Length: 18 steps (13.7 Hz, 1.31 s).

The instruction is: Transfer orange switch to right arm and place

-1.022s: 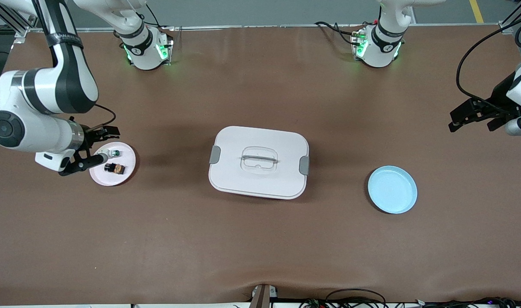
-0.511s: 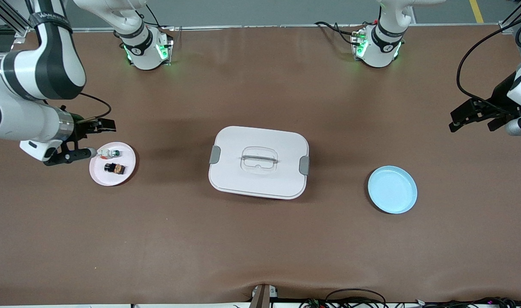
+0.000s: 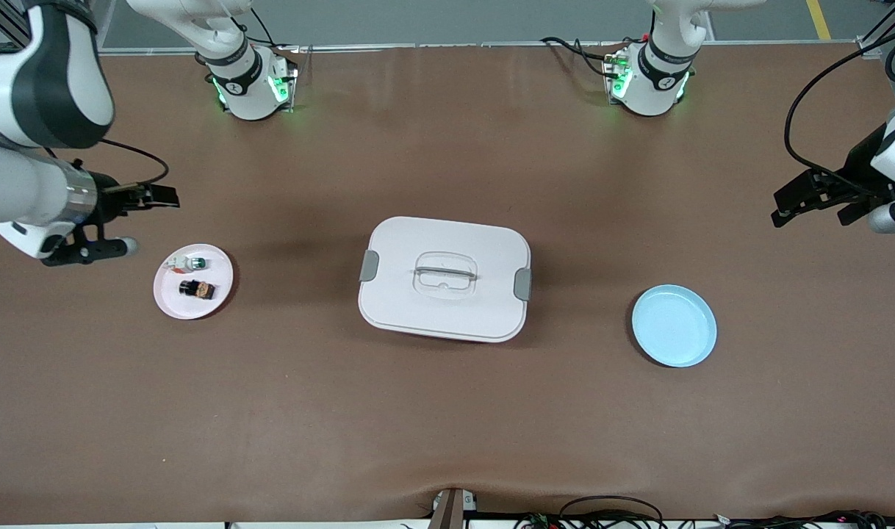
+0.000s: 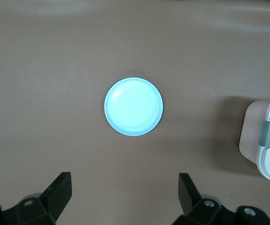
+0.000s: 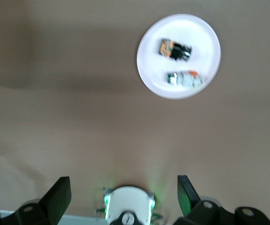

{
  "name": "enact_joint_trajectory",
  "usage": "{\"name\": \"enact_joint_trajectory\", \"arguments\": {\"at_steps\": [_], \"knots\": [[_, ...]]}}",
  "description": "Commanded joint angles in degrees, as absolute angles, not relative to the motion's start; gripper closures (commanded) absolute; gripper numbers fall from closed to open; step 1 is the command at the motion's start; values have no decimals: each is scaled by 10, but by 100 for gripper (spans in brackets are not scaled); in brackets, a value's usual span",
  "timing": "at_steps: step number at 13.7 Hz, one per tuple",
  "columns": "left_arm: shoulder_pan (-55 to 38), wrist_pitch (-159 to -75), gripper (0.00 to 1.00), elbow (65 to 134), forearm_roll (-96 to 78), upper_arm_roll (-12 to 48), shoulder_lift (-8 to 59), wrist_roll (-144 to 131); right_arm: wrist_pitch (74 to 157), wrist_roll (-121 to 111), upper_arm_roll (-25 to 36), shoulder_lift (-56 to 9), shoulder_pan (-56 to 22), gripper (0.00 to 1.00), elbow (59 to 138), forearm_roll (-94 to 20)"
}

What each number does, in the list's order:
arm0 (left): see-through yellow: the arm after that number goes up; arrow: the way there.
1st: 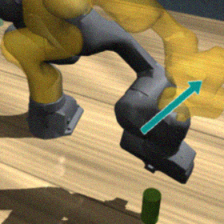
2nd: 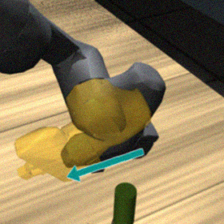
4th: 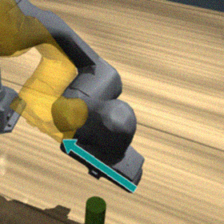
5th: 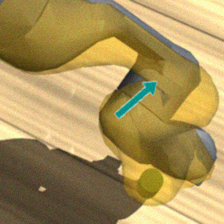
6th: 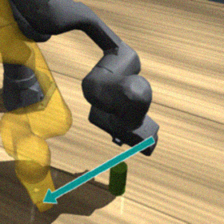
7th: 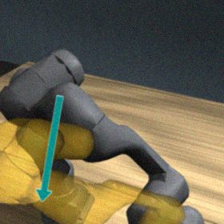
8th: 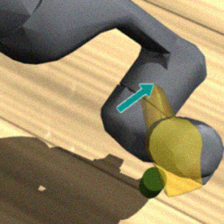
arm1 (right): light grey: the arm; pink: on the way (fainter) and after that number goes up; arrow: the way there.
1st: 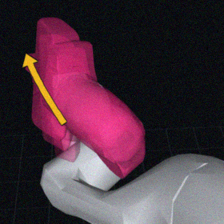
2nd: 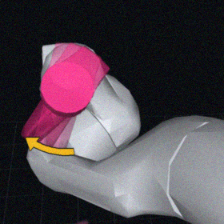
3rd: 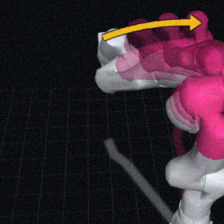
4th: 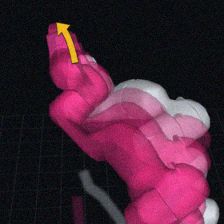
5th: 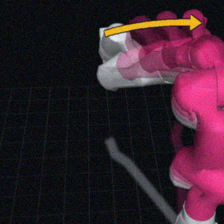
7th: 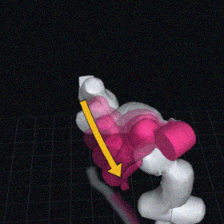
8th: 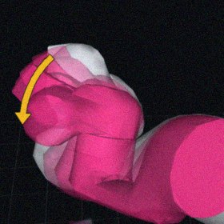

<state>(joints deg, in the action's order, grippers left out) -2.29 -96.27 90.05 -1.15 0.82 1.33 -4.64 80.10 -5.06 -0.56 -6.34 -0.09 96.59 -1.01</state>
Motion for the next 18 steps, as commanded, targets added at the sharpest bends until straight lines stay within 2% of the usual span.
{"name": "enact_joint_trajectory", "arguments": {"at_steps": [1, 18], "knots": [[-20, -949, 0, 885, -6, 10, 18, -36, 761, -35, -10, -75, 13, 0, 923, -12], [-21, -949, 0, 885, -4, 10, 19, -36, 775, -33, -15, -79, 18, 0, 866, -11]]}}
